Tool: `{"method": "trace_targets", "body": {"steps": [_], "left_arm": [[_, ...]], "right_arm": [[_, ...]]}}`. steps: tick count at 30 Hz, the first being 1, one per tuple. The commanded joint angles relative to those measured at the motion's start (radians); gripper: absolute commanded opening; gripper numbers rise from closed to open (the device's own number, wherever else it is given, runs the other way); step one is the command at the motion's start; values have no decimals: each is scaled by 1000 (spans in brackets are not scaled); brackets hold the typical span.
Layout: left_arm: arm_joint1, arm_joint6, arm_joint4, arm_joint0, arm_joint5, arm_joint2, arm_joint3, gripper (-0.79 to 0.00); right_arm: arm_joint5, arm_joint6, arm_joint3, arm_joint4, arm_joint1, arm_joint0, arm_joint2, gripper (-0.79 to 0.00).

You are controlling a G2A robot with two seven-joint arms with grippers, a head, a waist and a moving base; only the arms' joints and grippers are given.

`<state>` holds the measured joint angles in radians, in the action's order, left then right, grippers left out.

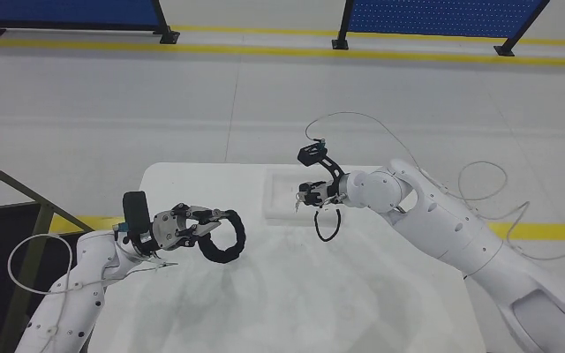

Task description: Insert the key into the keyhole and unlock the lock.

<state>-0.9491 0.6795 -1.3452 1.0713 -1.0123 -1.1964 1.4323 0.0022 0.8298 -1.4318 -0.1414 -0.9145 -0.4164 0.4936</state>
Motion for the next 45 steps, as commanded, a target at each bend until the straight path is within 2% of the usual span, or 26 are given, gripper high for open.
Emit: {"method": "trace_targets", "body": {"steps": [1,4,9,18,29,35,45], "left_arm": [[0,0,0,0,0,0,0,-785],[0,0,0,0,0,0,0,-785],[0,0,0,0,0,0,0,-785],[0,0,0,0,0,0,0,-785],[0,0,0,0,0,0,0,-785],[0,0,0,0,0,0,0,-785],[0,0,0,0,0,0,0,-785]], "right_arm": [[3,-12,5,-1,0,-7,3,-785],[38,-29,23,-32,-9,-7,7,-785],[62,-43,80,-38,-51,26,-9,-785],[88,-58,267,-42,-154,94,-65,-785],[41,-89,516,1,-284,135,-108,-785],[25,-100,591,-3,-326,142,-107,-785],[-1,-116,679,0,-365,141,-81,-785]]}}
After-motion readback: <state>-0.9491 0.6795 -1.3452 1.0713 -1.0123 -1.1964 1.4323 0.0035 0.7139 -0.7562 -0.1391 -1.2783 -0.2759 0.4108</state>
